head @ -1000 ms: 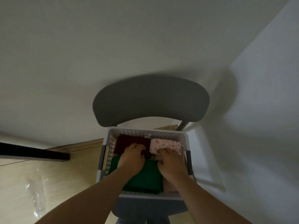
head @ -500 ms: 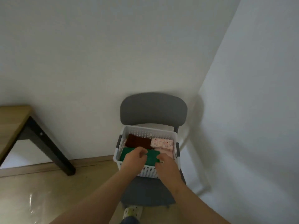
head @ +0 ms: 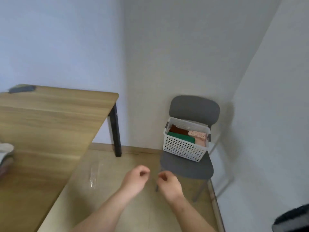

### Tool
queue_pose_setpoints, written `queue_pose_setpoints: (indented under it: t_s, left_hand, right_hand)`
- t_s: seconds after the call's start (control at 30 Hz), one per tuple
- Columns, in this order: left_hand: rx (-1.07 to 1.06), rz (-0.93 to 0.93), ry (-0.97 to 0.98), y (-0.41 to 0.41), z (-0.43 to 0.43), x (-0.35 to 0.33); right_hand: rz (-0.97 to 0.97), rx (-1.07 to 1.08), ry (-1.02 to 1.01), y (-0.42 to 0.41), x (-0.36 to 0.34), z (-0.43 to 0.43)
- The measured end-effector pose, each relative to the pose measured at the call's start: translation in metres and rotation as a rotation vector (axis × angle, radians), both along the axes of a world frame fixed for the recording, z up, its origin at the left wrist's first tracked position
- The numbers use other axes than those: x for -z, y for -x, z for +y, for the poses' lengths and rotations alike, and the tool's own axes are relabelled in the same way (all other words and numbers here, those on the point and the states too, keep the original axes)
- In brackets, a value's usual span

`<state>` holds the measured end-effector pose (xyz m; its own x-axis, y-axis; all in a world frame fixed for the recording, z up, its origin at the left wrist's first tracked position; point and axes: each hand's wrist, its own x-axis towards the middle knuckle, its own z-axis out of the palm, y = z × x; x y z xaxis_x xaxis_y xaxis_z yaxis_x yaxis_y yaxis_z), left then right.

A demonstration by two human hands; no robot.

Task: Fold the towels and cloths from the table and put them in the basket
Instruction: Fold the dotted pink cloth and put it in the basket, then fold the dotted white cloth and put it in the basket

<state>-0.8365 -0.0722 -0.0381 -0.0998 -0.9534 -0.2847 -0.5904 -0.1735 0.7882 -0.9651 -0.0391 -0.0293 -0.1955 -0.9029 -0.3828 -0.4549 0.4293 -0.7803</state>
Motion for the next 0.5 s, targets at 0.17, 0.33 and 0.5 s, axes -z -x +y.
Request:
queue_pose_setpoints:
  t_s: [0.17, 0.33, 0.5]
  left_hand:
    - [-0.042, -0.018, -0.01, -0.096, 0.082, 0.007]
    - [-0.065, -0.023, -0.075, -0.182, 0.175, 0.013]
    - [-0.159, 0.036, -0.093, -0.248, 0.237, 0.019]
  right_hand:
    - [-0.071, 0.046, 0.008, -0.095, 0.001, 0.082]
    - [-0.143, 0.036, -0.07, -0.183, 0.008, 0.173]
    - [-0.169, -0.015, -0.1, -0.238, 0.01, 0.234]
